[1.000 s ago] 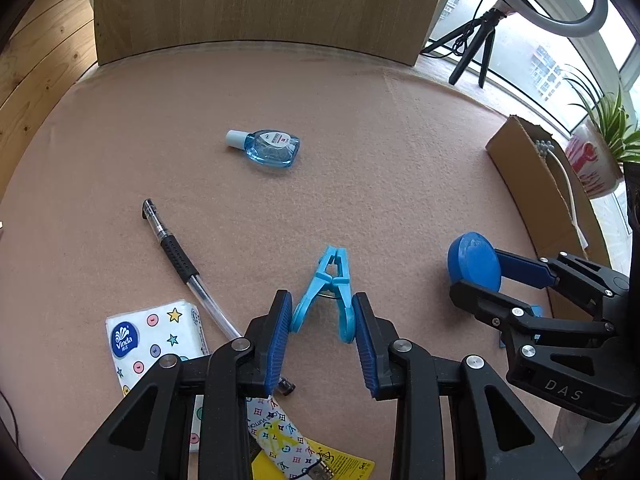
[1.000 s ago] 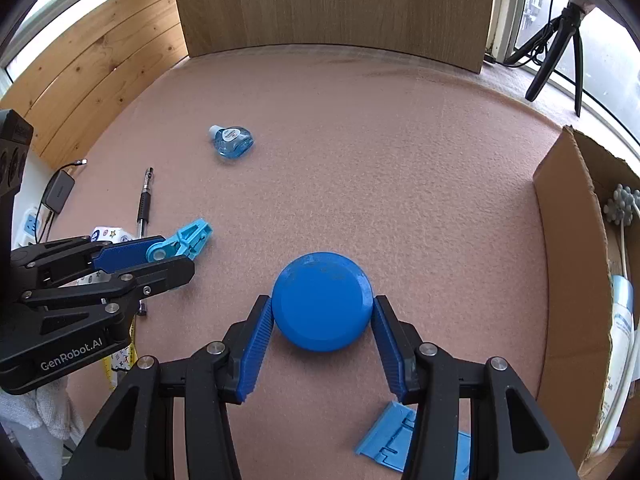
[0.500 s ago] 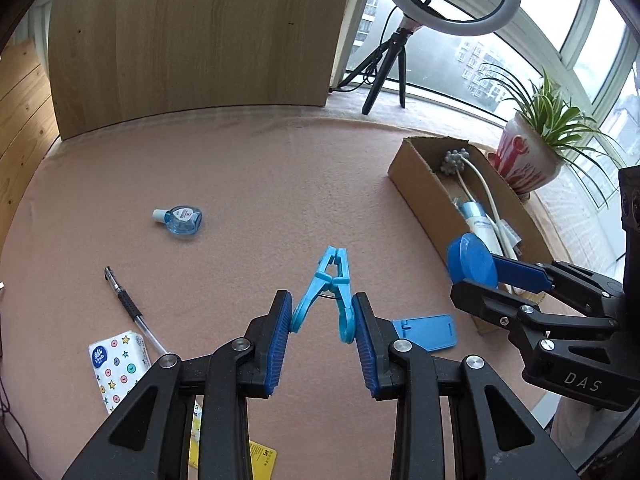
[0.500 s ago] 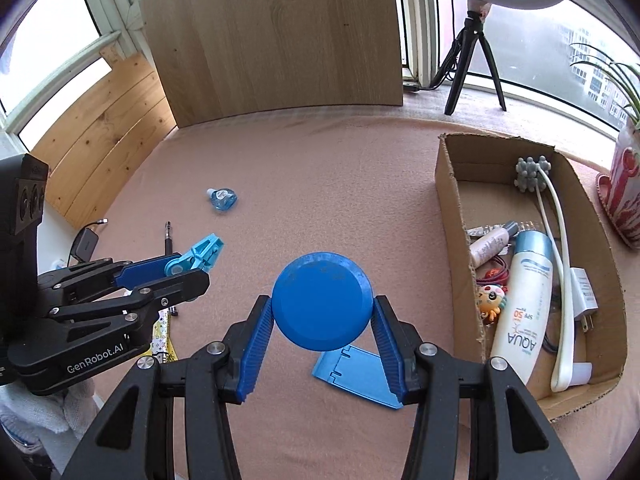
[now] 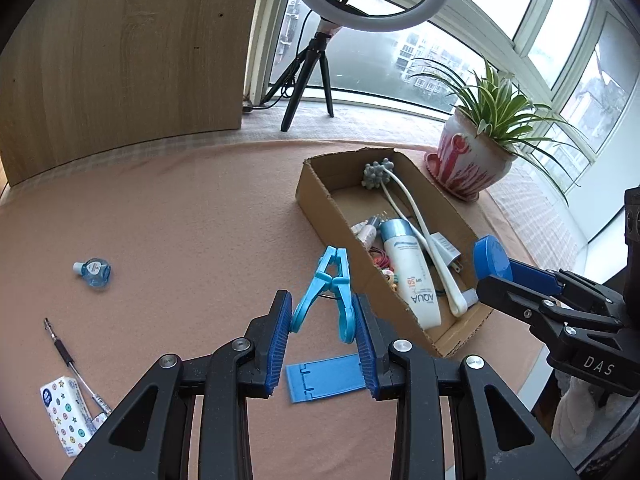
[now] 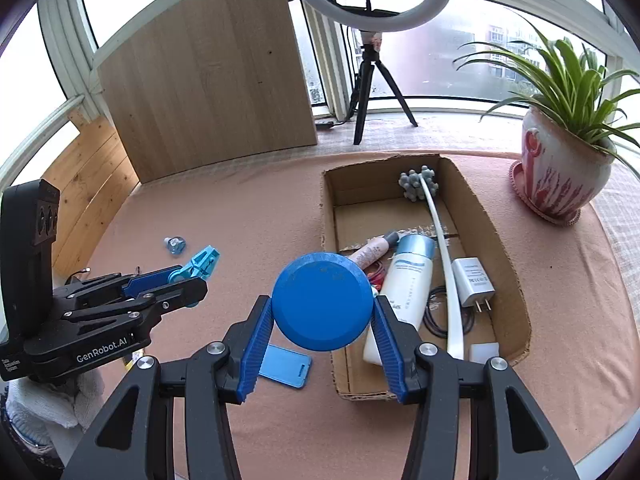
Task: Organize objects
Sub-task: 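Lift the clip with the left gripper while the right gripper carries the lid toward the box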
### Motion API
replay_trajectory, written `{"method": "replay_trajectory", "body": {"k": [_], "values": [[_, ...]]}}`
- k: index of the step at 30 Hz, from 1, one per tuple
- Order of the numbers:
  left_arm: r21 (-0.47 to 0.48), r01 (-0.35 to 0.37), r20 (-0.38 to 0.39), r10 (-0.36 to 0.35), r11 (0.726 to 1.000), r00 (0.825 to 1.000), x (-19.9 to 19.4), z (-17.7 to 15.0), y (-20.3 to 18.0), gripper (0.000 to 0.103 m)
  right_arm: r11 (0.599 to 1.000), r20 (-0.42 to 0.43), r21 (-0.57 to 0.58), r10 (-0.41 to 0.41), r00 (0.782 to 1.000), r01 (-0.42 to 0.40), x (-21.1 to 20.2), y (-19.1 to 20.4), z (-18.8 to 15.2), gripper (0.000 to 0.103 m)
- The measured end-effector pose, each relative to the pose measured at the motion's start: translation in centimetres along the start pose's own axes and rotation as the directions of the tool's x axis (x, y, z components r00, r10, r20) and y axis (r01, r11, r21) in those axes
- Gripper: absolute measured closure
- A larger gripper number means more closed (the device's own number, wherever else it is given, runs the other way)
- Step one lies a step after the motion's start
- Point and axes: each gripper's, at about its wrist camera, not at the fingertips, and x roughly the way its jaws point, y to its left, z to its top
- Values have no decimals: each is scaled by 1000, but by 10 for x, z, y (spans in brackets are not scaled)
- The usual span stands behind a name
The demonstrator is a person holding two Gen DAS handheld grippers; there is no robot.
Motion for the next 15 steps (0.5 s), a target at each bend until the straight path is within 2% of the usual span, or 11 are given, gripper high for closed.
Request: {"method": "replay_trajectory", "body": {"k": [8,15], "values": [[43,15,-4,-15,999,1000,34,27,-36,69,997,21,52,-63,998,61,-16,-48,-1,57],[53,8,-18,-7,999,1000,67,49,-56,69,996,9,69,-58,998,57,-14,-73,0,57]]}}
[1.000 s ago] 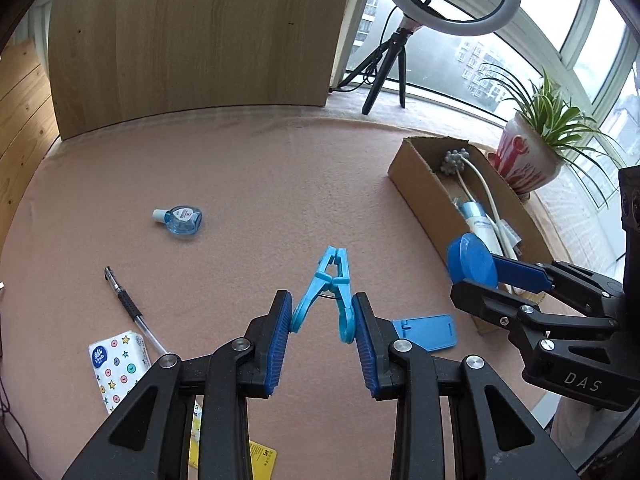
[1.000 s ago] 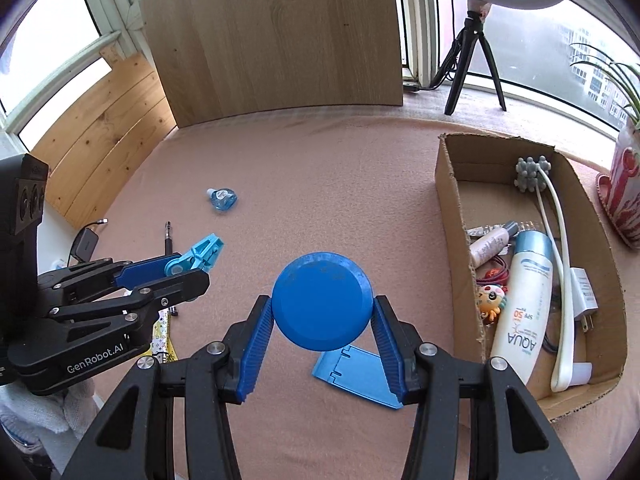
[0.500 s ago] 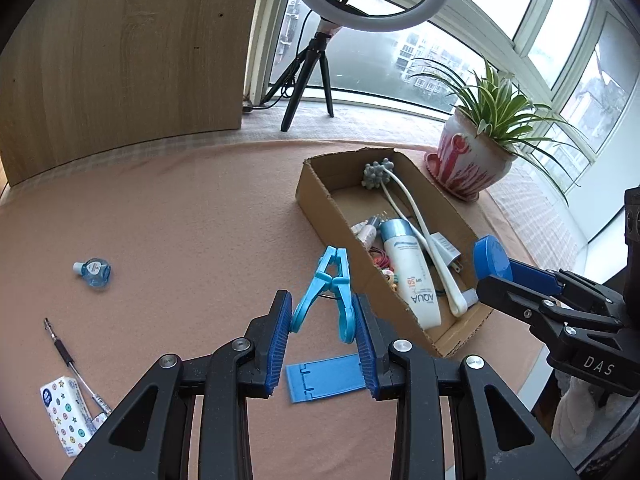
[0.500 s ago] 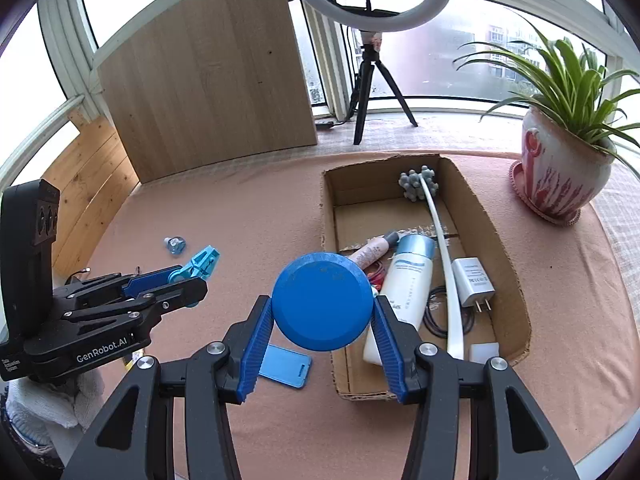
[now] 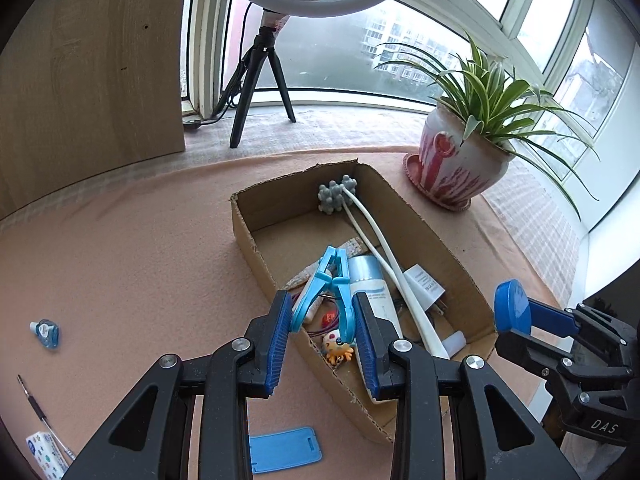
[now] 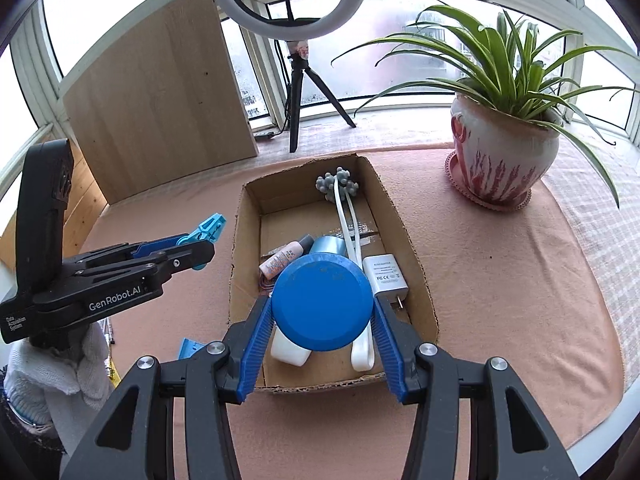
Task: Organize objects
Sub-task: 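Lift the clip with the left gripper while the right gripper carries the lid toward the box, then open both grippers over the box, dropping the clip and lid inside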
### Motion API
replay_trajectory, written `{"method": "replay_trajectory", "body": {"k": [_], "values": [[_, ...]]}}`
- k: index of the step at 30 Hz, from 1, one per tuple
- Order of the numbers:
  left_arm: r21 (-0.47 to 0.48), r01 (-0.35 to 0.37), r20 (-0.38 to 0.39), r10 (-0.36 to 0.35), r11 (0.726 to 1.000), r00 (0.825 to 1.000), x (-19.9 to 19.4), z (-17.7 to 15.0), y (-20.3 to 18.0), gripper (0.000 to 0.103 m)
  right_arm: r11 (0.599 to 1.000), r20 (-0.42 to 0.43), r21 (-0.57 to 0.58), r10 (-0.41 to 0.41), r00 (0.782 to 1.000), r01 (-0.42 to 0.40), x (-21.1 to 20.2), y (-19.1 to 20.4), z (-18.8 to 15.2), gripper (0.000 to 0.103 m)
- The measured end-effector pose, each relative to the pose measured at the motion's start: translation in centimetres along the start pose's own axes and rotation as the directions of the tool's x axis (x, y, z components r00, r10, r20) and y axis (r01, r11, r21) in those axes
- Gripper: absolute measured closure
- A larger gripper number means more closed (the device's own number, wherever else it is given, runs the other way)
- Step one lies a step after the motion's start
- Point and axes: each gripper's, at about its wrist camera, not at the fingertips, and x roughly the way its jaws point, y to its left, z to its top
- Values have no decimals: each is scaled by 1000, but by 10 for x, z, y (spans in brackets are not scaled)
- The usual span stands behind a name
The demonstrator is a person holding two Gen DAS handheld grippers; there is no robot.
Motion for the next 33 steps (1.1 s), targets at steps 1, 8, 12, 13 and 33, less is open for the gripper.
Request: {"method": "replay_trajectory", "body": {"k": [1,8,12,13,33], "values": [[-2,-3,-2,3,1000,1000,4,3,-1,69,1000,-3,3,3,1000,-3,2,-2,0,57],[-11,-25,-11,25,1000,1000,29,19,-10,69,1000,-17,-15,13,1000,-13,13,-7,5,57],[-18,-36,-11,36,999,999,37,25,-12,69,1000,-21,-25,19,1000,-19,18,-8,7,57],[-20,-37,-9,37,999,999,39,26,-12,68,999,-21,-27,18,1000,-19,19,-9,7,57],[-47,-74,-19,73,996,997,29,22,-2,21,998,29,52,40,999,-41,17,-25,14,27]]}}
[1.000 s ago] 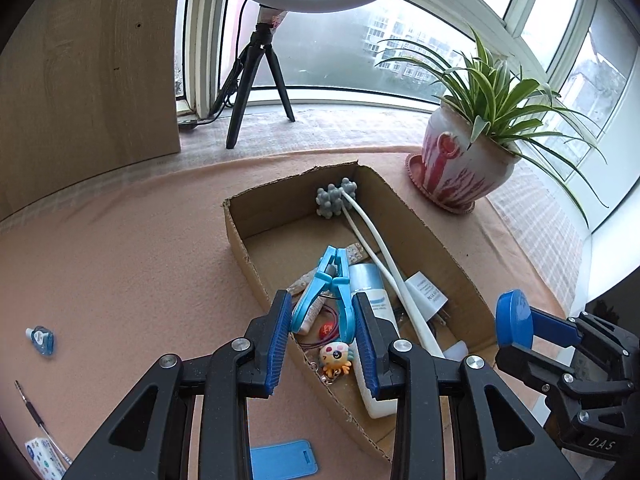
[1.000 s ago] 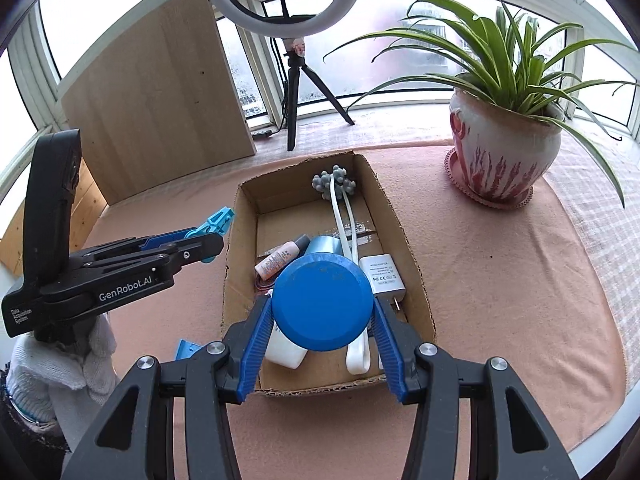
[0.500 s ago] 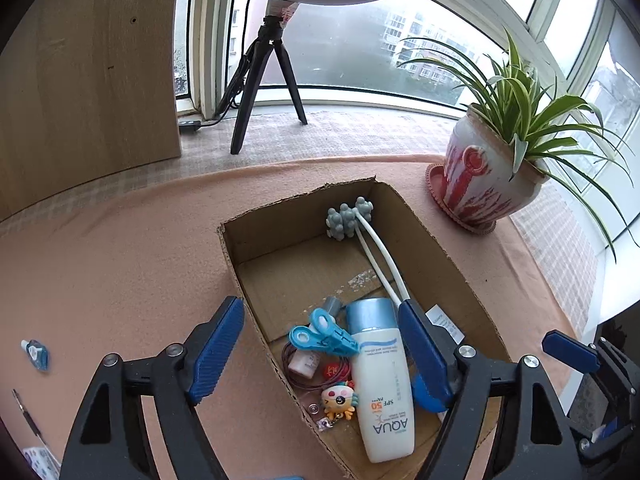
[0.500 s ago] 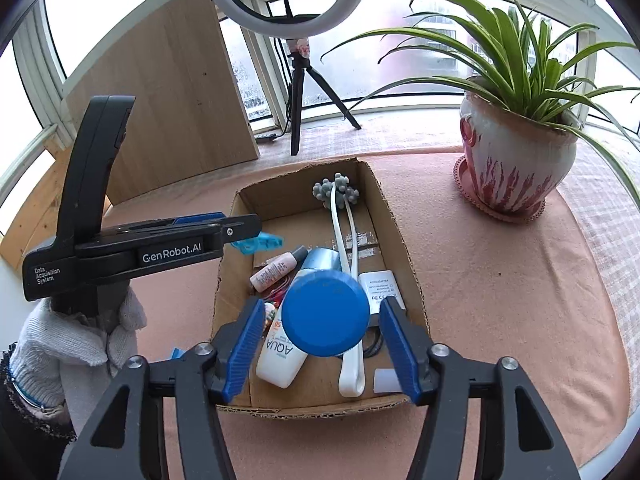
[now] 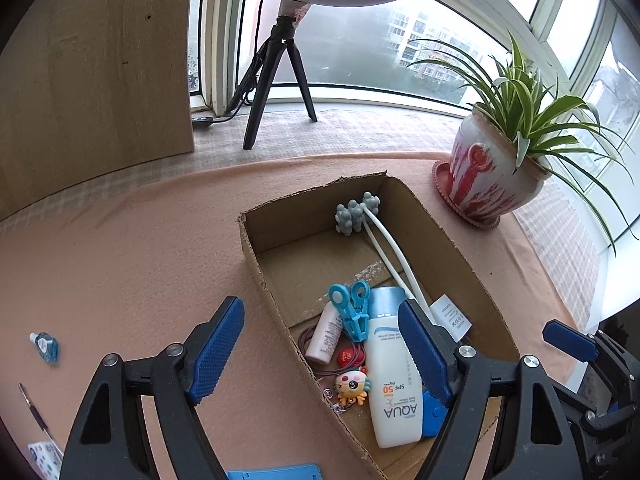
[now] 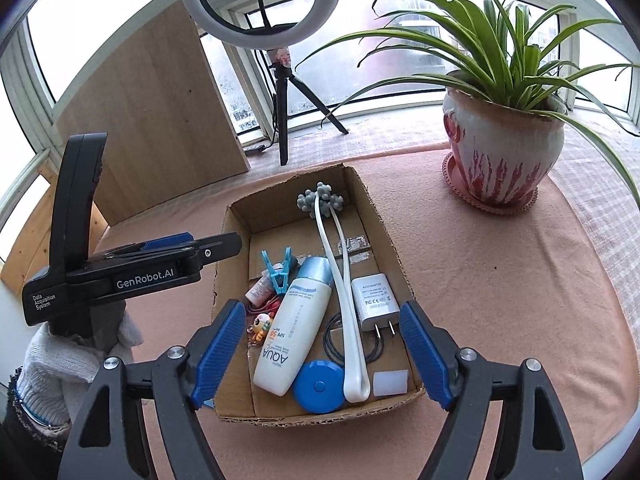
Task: Organize objects
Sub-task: 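Open both grippers over the box, dropping the clip and lid inside, then move both grippers away from the box to the white star-patterned tissue pack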
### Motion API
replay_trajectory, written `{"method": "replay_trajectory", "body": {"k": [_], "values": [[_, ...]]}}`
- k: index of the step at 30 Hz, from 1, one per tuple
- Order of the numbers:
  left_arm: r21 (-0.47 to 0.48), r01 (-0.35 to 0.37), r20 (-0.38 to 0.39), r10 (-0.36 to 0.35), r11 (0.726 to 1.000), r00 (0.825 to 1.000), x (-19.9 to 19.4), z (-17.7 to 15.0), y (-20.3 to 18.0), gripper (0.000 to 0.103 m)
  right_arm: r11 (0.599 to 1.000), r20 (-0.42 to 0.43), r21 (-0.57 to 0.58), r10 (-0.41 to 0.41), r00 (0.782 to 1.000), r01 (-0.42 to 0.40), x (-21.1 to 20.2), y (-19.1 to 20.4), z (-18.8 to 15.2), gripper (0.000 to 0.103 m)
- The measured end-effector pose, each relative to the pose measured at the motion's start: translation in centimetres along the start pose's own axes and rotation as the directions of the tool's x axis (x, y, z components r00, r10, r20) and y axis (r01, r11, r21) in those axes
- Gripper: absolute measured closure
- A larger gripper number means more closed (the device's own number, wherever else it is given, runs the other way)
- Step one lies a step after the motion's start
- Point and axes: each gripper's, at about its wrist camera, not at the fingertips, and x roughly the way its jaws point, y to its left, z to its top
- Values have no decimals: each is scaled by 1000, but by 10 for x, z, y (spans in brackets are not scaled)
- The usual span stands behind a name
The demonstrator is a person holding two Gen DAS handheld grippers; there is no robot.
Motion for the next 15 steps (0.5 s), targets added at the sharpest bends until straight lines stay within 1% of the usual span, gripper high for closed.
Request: {"method": "replay_trajectory", "body": {"k": [8,15], "values": [[-13,-21,12,21,1000,1000,-20,-11,14,21,1000,-15,-9,15,1000,-15,2,13,-4,27],[-14,-41,29,42,999,999,-46,-23,31,21,999,-12,-29,33,999,-34,0,34,-8,27]]}}
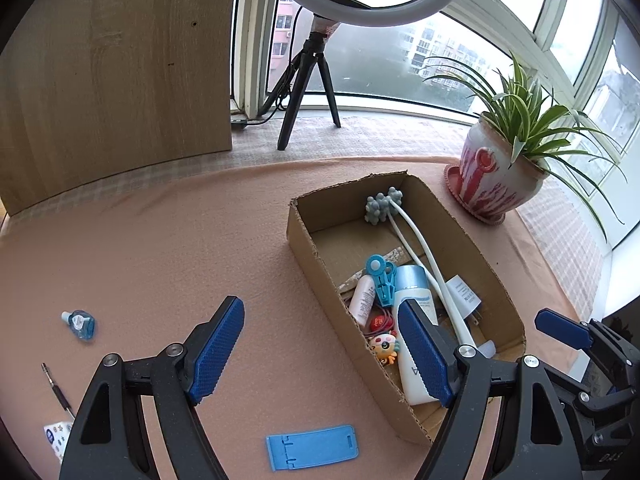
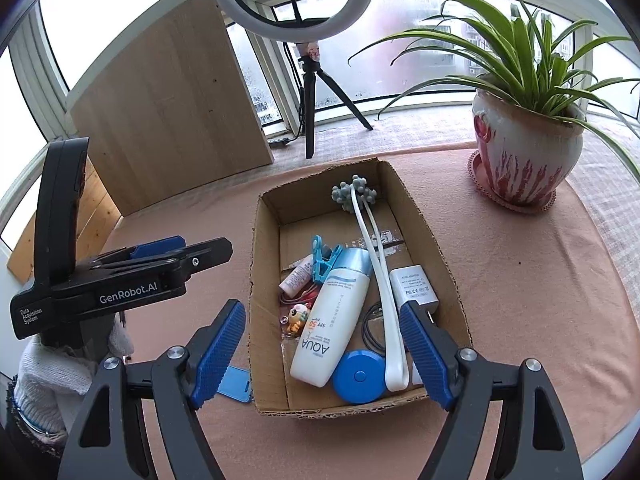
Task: Organize objects
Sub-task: 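Move both grippers away from the box to the white star-patterned tissue pack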
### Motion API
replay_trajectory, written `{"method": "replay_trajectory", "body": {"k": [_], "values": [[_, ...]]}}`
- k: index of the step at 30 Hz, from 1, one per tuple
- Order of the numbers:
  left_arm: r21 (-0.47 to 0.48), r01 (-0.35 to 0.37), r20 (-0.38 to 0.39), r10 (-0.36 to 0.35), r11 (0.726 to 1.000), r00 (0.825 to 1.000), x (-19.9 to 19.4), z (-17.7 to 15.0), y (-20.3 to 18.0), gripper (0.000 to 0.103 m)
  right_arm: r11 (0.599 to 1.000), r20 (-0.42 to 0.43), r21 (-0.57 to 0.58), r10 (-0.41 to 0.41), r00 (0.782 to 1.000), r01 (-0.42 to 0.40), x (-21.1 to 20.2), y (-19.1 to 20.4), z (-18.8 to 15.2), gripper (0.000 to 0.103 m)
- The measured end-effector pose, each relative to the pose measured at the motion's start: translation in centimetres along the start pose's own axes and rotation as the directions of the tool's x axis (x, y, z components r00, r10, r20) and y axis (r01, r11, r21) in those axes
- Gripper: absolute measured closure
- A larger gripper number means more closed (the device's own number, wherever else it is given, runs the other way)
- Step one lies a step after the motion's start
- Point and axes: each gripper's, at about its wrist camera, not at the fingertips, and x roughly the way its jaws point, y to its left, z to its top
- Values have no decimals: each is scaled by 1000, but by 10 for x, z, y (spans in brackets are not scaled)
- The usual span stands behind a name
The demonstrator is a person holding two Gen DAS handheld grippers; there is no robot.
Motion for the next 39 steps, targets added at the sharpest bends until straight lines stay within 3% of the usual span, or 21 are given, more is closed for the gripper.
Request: {"method": "replay_trajectory", "body": {"k": [10,17,28,33,39], "values": [[-52,-13,-3,13,999,1000,-42,-29,48,21,998,-18,-49,43,999,-44,2,43,-9,27],[-132,-64,-33,60,989,998,-67,-71,108,21,993,-56,-80,80,995,-85,11,74,-20,27],[-314,-192,-105,167,930,980,-98,-138,226,21,980,-130,-129,138,982,-155,31,121,-36,27],[-358,-216,-135,178,908,975,-100,-158,255,21,965,-175,-179,162,971,-193,42,151,-44,27],[-363,-220,-163,171,905,972,-93,-168,267,21,943,-233,-239,175,956,-231,55,186,-56,27]]}}
